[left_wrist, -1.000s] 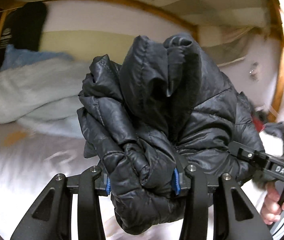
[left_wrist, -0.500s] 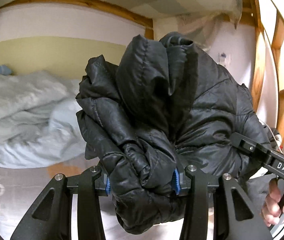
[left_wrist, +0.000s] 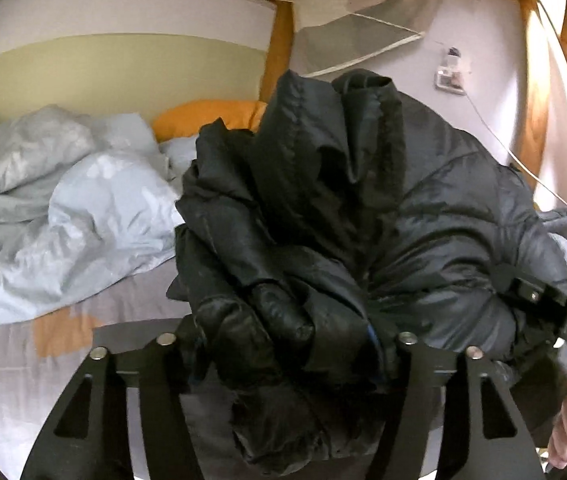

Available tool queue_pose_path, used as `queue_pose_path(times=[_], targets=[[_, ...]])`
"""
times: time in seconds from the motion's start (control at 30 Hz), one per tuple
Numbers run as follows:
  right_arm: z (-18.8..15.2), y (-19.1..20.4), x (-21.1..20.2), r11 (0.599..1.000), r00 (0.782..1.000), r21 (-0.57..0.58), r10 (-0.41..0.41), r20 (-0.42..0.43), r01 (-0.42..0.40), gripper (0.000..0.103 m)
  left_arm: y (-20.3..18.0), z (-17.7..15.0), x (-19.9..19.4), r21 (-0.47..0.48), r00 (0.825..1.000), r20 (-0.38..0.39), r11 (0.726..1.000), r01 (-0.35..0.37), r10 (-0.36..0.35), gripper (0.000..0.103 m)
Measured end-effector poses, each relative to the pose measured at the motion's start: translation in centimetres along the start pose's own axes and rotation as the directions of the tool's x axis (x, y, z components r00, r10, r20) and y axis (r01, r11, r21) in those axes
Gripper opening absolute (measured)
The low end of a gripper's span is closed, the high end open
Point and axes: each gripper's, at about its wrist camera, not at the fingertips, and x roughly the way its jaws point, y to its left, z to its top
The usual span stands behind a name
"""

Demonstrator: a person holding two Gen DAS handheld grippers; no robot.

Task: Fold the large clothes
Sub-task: 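Carry the jacket with both tools toward the pile of folded clothes, then lower the jacket onto the grey folded clothes and open both tools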

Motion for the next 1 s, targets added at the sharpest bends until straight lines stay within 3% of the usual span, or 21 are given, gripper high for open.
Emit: queue_pose_path(times=[0.13, 0.2, 0.3, 0.37, 0.47, 0.57, 0.7, 0.77, 0.9, 1.0], targets=[[-0.9, -0.3, 0.3, 1.000, 1.000, -0.008, -0.024, -0.012, 0.024, 0.061, -1.5, 0.1, -1.0, 0.086, 0.998, 0.008, 0.994, -0.068, 0.068, 0.072], [-0.8, -0.9, 0.2, 1.000, 1.000, 0.011, -0.019, -0.021, 0.019, 0.065, -2.0, 0.0, -2.7, 0.122, 0.992, 0.056, 0.985, -0.121, 0.115, 0.082], [-0.8, -1.4, -0.2, 0.999, 0.999, 0.032, -0.044, 0.000, 0.044, 0.076, -1.4, 0.2, -4.2, 0.141, 0.984, 0.103, 0.977, -0.161, 0.147, 0.087], [-0.9, -0.9, -1.1, 0.993, 0.992, 0.003, -0.115, 0.051, 0.115, 0.087, -0.9, 0.6, -5.5, 0.122, 0.983, 0.116, 0.980, -0.160, 0.146, 0.089], [-1.5, 0.3, -2.4, 0.983, 0.976, -0.029, -0.178, 0.128, 0.183, 0.090, -0.2, 0.7, -8.1, 0.112, 0.968, 0.192, 0.977, -0.183, 0.159, 0.102], [-2.2, 1.5, -3.9, 0.983, 0.967, -0.014, -0.179, 0.180, 0.184, 0.102, 0.4, 0.4, -10.9, 0.106, 0.951, 0.266, 0.976, -0.188, 0.154, 0.103], [-3.4, 3.0, -7.0, 0.973, 0.935, 0.048, -0.231, 0.269, 0.226, 0.103, 1.4, -0.4, -14.9, 0.089, 0.929, 0.329, 0.973, -0.212, 0.172, 0.103], [-4.2, 3.6, -8.3, 0.978, 0.933, 0.055, -0.209, 0.294, 0.201, 0.103, 2.1, -0.7, -16.7, 0.065, 0.921, 0.327, 0.967, -0.245, 0.211, 0.103], [-6.6, 5.4, -10.9, 0.995, 0.938, 0.011, -0.101, 0.333, 0.103, 0.103, 3.3, -2.3, -20.7, 0.063, 0.901, 0.373, 0.963, -0.262, 0.221, 0.103], [-9.0, 7.4, -12.5, 1.000, 0.943, -0.019, -0.014, 0.333, 0.022, 0.103, 4.0, -3.7, -23.2, 0.072, 0.907, 0.367, 0.966, -0.247, 0.205, 0.103]])
